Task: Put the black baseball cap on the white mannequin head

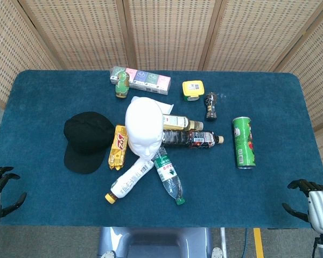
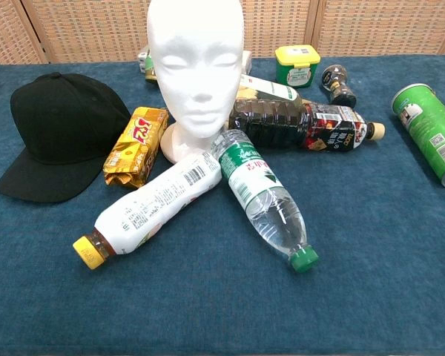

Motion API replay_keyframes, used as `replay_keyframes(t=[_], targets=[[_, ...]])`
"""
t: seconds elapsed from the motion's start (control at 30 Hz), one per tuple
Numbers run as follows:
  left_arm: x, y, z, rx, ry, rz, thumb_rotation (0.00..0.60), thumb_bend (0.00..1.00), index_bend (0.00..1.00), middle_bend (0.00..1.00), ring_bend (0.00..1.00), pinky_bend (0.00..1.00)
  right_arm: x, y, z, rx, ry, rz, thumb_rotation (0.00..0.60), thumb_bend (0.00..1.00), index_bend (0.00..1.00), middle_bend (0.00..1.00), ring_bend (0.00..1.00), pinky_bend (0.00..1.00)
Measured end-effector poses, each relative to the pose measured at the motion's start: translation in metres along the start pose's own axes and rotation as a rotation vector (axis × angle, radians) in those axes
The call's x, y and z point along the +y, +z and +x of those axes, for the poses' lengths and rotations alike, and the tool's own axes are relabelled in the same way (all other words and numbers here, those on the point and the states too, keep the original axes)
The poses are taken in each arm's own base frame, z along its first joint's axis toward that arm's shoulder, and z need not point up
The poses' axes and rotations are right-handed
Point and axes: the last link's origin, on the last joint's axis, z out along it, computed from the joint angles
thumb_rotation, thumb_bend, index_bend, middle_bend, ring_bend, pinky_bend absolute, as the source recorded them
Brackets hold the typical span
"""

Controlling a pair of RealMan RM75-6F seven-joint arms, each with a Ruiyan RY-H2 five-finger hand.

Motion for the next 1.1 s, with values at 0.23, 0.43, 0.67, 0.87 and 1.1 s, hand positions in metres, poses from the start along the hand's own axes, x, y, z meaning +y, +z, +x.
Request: replay_keyframes(t=[0.23, 0.43, 0.67, 0.87, 1.1], targets=[[0.001, -0.002, -0.002, -0.015, -0.003, 0.0, 0.6, 0.21, 0.39, 0.26, 0.18, 0.42, 0.0, 0.001, 0.0, 0.001, 0.0, 0.004, 0.6, 0.12, 0.46, 0.46, 0.47, 0.48], [0.0, -0.001, 0.002, -0.007, -0.001, -0.001, 0.6, 0.21, 0.39, 0.26, 0.18, 0.42, 0.002, -0.002, 0.003, 0.014, 0.004, -0.001, 0.6, 0.12, 0.46, 0.46, 0.47, 0.48], [-0.002, 0.005, 0.004, -0.011, 0.03, -0.023, 0.6, 0.21, 0.39, 0.26, 0.19, 0.42, 0.004, -0.004, 0.005, 0.021, 0.002, -0.003, 0.6, 0.12, 0.46, 0.46, 0.47, 0.48], [-0.005, 0.013, 0.004, -0.01, 0.079, -0.048, 0.6, 0.21, 0.4, 0.27, 0.21, 0.42, 0.004, -0.004, 0.006, 0.026, 0.001, -0.006, 0.6, 0.12, 0.46, 0.46, 0.47, 0.48], [-0.01, 0.027, -0.003, -0.037, 0.162, -0.097, 0.6, 0.21, 0.43, 0.45, 0.37, 0.55, 0.006, -0.007, 0.008, 0.031, -0.002, -0.013, 0.6, 0.12, 0.46, 0.46, 0.47, 0.48]])
